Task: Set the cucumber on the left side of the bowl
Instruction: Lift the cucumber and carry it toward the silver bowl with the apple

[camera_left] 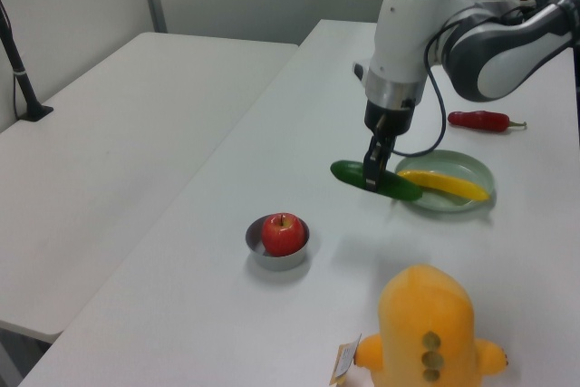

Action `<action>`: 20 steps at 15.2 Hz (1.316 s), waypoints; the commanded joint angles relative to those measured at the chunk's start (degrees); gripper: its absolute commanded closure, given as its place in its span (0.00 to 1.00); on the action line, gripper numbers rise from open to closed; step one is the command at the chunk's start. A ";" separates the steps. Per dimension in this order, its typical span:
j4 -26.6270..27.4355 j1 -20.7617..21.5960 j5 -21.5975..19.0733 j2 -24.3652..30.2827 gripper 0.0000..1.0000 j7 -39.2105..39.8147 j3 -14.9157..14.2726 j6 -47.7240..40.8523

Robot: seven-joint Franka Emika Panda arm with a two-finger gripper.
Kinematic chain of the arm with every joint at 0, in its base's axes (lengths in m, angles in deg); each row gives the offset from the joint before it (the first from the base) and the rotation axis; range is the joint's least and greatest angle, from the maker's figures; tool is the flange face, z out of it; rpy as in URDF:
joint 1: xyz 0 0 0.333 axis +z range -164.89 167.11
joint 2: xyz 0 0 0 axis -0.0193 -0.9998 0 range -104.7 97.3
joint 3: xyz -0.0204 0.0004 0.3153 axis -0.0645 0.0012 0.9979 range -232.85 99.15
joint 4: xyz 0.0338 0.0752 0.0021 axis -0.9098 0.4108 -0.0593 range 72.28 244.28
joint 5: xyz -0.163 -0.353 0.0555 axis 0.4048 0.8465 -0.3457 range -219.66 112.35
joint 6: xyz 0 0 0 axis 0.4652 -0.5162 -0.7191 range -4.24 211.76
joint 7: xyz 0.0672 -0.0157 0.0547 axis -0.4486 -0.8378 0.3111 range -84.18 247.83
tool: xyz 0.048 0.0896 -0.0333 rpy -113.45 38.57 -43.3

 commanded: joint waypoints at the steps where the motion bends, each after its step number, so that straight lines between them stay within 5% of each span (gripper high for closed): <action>1: 1.22 -1.79 -1.27 2.05 0.94 1.84 0.53 -0.58; 7: -2.73 -1.53 -1.27 -1.10 0.94 1.14 0.53 5.10; 17: -24.08 9.62 0.40 -16.39 0.95 -13.88 -0.44 7.95; 20: -27.60 16.99 0.40 -20.08 0.95 -16.26 -7.26 10.13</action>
